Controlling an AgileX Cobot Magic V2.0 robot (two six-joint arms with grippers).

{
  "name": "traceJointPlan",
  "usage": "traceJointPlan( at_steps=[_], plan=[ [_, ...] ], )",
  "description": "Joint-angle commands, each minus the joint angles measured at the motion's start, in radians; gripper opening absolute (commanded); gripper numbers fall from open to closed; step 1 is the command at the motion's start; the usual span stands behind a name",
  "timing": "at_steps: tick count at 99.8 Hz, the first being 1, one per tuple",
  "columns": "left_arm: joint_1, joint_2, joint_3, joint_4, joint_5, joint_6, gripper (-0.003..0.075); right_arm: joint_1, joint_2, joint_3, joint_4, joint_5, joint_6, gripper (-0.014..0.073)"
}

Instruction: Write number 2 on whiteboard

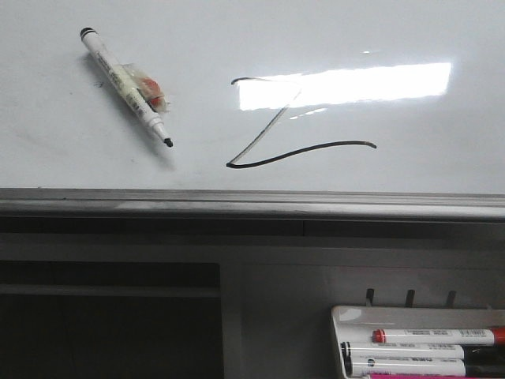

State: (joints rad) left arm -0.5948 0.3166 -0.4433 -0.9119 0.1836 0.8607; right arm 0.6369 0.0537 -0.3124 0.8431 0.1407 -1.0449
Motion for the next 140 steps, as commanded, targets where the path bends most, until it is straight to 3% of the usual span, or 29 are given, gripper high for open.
traceJointPlan(
  at_steps=[1,107,118,134,140],
  plan=[
    [0.005,-0.041,0.013,-0.007,-0.026,0.004,-0.002,-0.006,-0.044,0.0,0.006,-0.053,0.0,-0.0071],
    [0.008,-0.088,0.055,-0.009,-0.04,0.002,-0.002,-0.006,-0.082,0.001,0.006,-0.037,0.0,-0.0071],
    [0.034,-0.1,0.075,0.193,-0.039,-0.047,-0.002,-0.006,-0.082,0.001,0.006,-0.037,0.0,-0.0071],
    [0.13,-0.104,0.165,0.631,-0.124,-0.465,-0.002,-0.006,-0.082,0.001,0.006,-0.037,0.0,-0.0071],
    [0.177,-0.113,0.207,0.724,-0.156,-0.586,-0.002,-0.006,-0.082,0.001,0.006,-0.037,0.0,-0.0071]
  ],
)
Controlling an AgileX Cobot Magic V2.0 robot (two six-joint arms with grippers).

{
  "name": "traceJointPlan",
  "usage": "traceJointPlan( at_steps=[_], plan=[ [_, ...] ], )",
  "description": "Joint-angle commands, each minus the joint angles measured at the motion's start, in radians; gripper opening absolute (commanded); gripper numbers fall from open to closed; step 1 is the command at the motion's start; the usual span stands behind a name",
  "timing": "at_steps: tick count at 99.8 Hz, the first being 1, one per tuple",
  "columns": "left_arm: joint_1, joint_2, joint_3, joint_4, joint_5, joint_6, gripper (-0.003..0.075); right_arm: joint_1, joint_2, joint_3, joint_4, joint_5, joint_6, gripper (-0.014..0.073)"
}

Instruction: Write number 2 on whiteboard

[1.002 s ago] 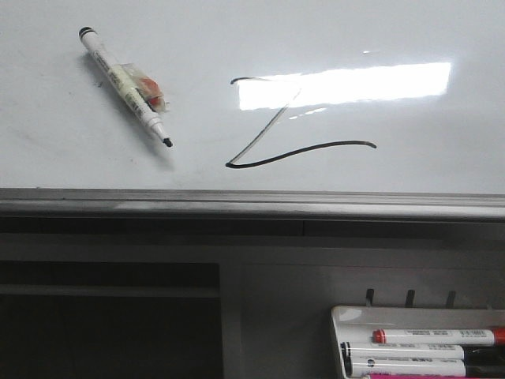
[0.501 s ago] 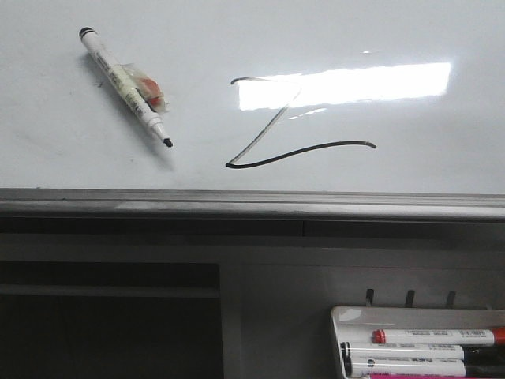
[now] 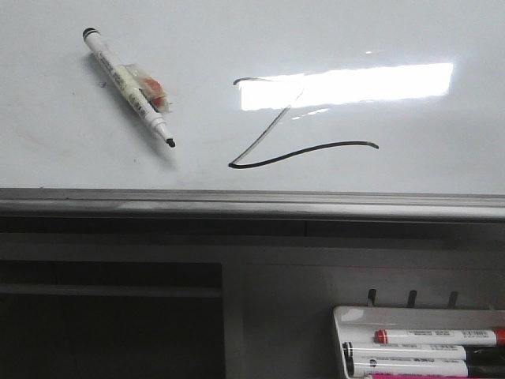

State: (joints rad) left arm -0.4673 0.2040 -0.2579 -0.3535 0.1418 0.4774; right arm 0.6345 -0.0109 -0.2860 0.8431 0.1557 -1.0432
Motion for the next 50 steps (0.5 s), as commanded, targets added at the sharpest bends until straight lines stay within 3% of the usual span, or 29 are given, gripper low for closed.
traceJointPlan(
  at_steps=[1,15,26,50],
  plan=[
    [0.054,-0.001,0.034,0.178,-0.124,-0.212,-0.002,-0.004,-0.017,-0.025,0.006,-0.052,-0.002,-0.0071],
    [0.134,-0.06,0.16,0.195,-0.226,-0.281,-0.002,-0.004,-0.017,-0.025,0.006,-0.052,-0.002,-0.0071],
    [0.171,-0.141,0.226,0.195,-0.224,-0.281,-0.002,-0.004,-0.017,-0.025,0.006,-0.052,-0.002,-0.0071],
    [0.233,-0.232,0.269,0.209,-0.06,-0.336,-0.002,-0.004,-0.017,-0.025,0.006,-0.049,-0.002,-0.0071]
  ],
)
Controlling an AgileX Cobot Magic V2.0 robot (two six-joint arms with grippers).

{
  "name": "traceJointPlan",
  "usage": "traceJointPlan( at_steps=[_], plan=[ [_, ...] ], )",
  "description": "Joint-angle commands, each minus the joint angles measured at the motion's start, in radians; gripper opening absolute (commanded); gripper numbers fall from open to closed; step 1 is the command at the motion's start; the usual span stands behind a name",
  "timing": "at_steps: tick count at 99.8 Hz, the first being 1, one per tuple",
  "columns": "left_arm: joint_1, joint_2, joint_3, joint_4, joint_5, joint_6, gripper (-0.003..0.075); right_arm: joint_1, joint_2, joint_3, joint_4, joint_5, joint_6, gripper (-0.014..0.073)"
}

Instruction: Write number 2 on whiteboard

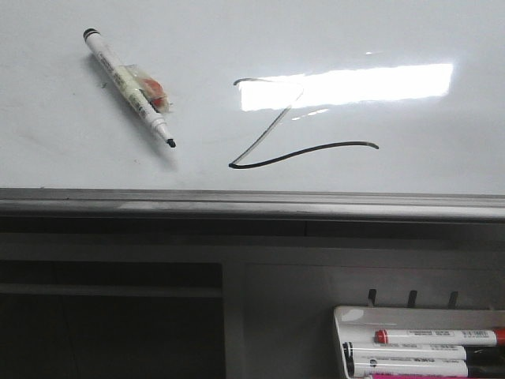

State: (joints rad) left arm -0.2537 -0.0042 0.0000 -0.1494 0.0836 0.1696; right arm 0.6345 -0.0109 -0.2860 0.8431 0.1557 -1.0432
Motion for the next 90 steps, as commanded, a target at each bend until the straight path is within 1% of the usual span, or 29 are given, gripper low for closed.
traceJointPlan(
  at_steps=[1,27,90],
  plan=[
    [0.022,-0.024,0.011,0.005,0.003,-0.029,-0.002,-0.004,-0.017,-0.025,0.006,-0.049,-0.002,-0.0071],
    [0.029,-0.026,0.011,0.001,0.189,-0.031,-0.002,-0.004,-0.017,-0.025,0.006,-0.051,-0.002,-0.0071],
    [0.029,-0.026,0.011,-0.007,0.189,-0.031,-0.002,-0.004,-0.017,-0.025,0.006,-0.051,-0.002,-0.0071]
  ],
)
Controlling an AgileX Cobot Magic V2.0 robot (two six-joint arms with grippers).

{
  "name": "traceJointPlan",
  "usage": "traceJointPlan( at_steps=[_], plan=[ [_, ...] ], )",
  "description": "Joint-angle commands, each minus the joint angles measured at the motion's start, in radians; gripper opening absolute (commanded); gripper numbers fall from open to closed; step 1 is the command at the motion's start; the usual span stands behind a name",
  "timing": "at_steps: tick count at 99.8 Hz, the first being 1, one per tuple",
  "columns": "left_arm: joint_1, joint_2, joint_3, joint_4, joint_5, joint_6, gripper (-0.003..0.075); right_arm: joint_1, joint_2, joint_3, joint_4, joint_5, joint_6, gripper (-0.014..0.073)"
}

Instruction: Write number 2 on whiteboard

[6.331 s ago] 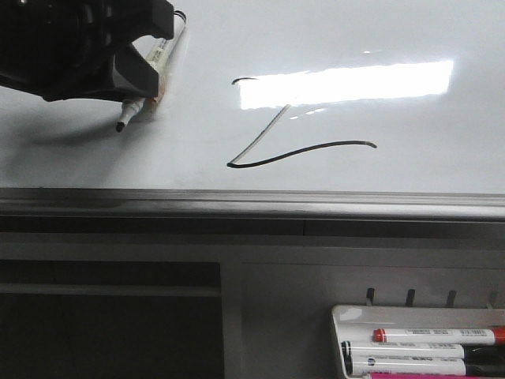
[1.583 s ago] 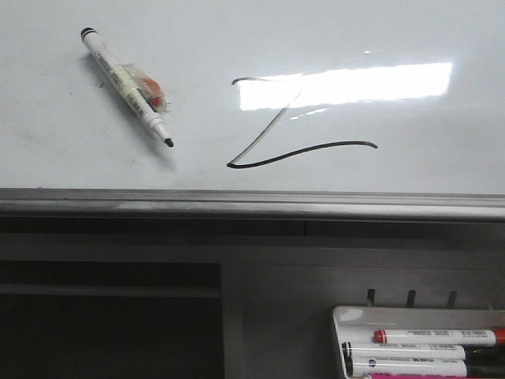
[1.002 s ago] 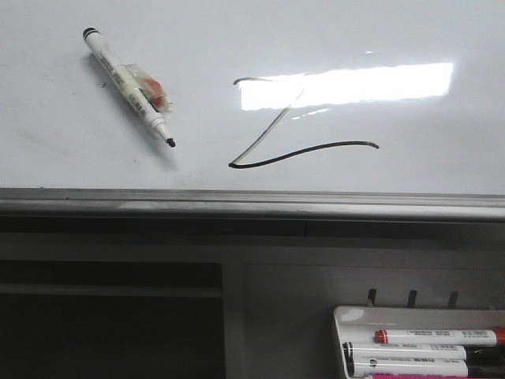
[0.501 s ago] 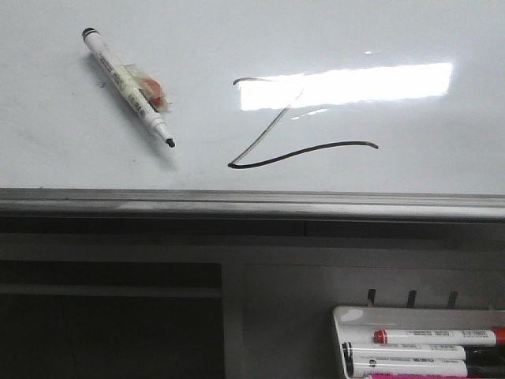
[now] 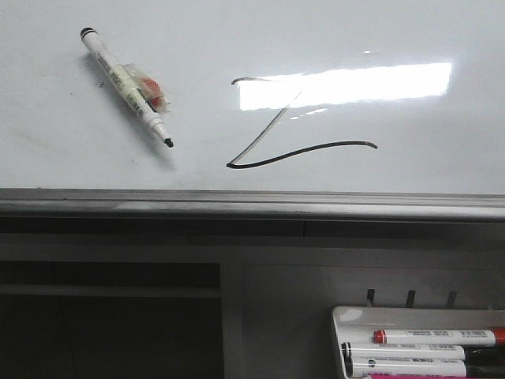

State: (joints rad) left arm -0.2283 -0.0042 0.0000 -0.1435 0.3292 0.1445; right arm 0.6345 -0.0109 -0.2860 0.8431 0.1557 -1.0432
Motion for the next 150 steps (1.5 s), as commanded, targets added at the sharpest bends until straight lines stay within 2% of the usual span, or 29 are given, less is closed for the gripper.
traceJointPlan(
  at_steps=[1,47,66,75,80,87,92,95,102,108,123,140,150],
  plan=[
    [0.003,-0.026,0.011,-0.013,-0.056,-0.006,-0.002,-0.004,-0.017,-0.025,0.006,-0.051,-0.002,-0.0071],
    [0.003,-0.026,0.011,-0.013,-0.056,-0.006,-0.002,-0.004,-0.017,-0.019,-0.022,-0.054,-0.002,-0.0071],
    [0.003,-0.026,0.011,-0.013,-0.056,-0.006,-0.002,-0.023,-0.017,0.01,-0.023,-0.17,-0.002,-0.0071],
    [0.003,-0.026,0.011,-0.013,-0.056,-0.006,-0.002,-0.084,-0.017,0.043,-0.097,-0.208,0.001,-0.0071],
    [0.003,-0.026,0.011,-0.013,-0.056,-0.006,-0.002,-0.133,-0.017,0.073,-0.193,-0.232,0.079,-0.0072],
    [0.003,-0.026,0.011,-0.013,-0.056,-0.006,-0.002,-0.224,-0.017,0.119,-0.387,-0.207,0.361,-0.0072],
    [0.003,-0.026,0.011,-0.013,-0.056,-0.006,-0.002,-0.29,-0.017,0.149,-0.515,-0.163,0.63,-0.0073],
    [0.003,-0.026,0.011,-0.013,-0.056,-0.006,-0.002,-0.337,-0.017,0.167,-0.579,-0.132,0.744,-0.0073],
    [0.003,-0.026,0.011,-0.013,-0.056,-0.006,-0.002,-0.428,-0.017,0.192,-0.714,-0.068,0.914,-0.0073],
    [0.003,-0.026,0.011,-0.013,-0.056,-0.006,-0.002,-0.498,-0.017,0.209,-0.779,-0.056,0.941,-0.0072],
    [0.003,-0.026,0.011,-0.013,-0.056,-0.006,-0.002,-0.628,-0.017,0.224,-0.781,0.009,0.941,-0.0072],
    [0.003,-0.026,0.011,-0.013,-0.056,-0.006,-0.002,-0.635,-0.017,0.259,-0.827,0.031,0.943,-0.0072],
    [0.003,-0.026,0.011,-0.013,-0.056,-0.006,-0.002,-0.635,-0.017,0.29,-0.883,-0.017,1.024,-0.0072]
  ],
)
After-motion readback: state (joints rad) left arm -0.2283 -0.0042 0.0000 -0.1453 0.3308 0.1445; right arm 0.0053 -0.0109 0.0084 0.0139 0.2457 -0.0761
